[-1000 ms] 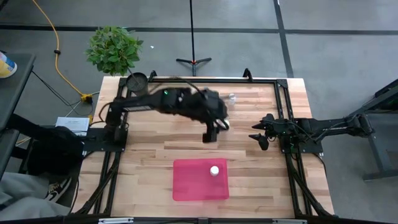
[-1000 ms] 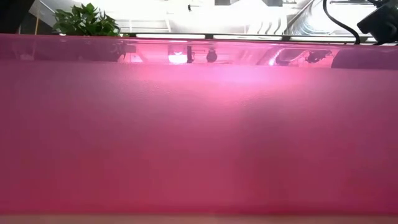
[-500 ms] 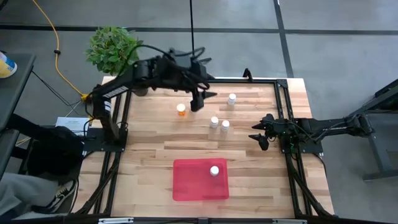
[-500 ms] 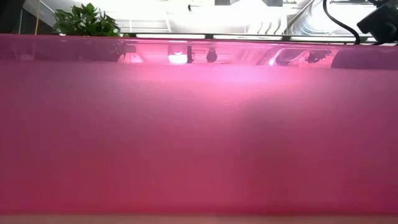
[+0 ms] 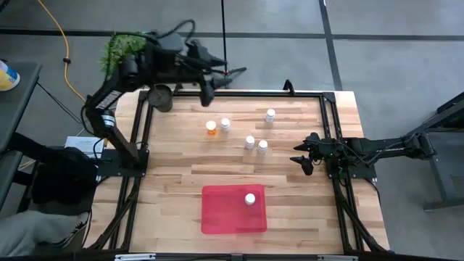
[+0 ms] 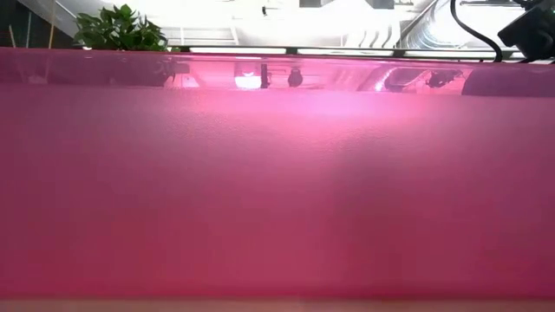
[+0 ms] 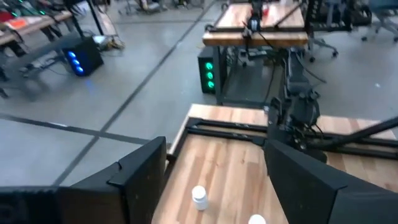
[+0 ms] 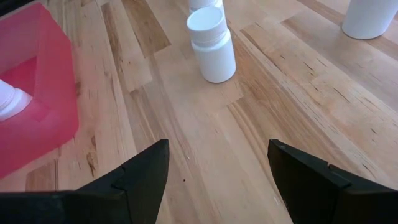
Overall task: Pick and place pill bottles into a basket
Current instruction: Put the orange pill bottle into the pink bin
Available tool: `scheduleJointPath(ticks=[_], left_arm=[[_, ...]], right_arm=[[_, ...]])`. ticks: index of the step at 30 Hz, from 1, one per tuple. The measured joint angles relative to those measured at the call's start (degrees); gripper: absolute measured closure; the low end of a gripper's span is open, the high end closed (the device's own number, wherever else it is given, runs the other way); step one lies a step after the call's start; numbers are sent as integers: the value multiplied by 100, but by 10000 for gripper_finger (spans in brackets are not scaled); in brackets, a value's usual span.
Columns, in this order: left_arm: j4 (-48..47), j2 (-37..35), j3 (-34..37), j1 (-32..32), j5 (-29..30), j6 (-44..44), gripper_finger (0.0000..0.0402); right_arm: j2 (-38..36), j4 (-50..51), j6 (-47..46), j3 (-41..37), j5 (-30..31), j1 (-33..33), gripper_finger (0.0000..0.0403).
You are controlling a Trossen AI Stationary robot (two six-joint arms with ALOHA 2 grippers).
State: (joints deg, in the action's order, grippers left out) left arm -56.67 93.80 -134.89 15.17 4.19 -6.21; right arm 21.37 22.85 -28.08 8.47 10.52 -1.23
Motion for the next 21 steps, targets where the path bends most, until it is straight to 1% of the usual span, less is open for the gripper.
scheduleJointPath(ticks=[10, 19, 21], left_arm=[[-37, -770, 0, 457, -7, -260, 103], [-208, -1333, 8, 1086, -285, -392, 103], [-220, -1468, 106, 1237, -369, -410, 103]], right_arm=[[0, -16, -28, 0, 52, 1, 139], [-2, -48, -35, 0, 68, 2, 139], [-2, -48, -40, 0, 68, 1, 139]])
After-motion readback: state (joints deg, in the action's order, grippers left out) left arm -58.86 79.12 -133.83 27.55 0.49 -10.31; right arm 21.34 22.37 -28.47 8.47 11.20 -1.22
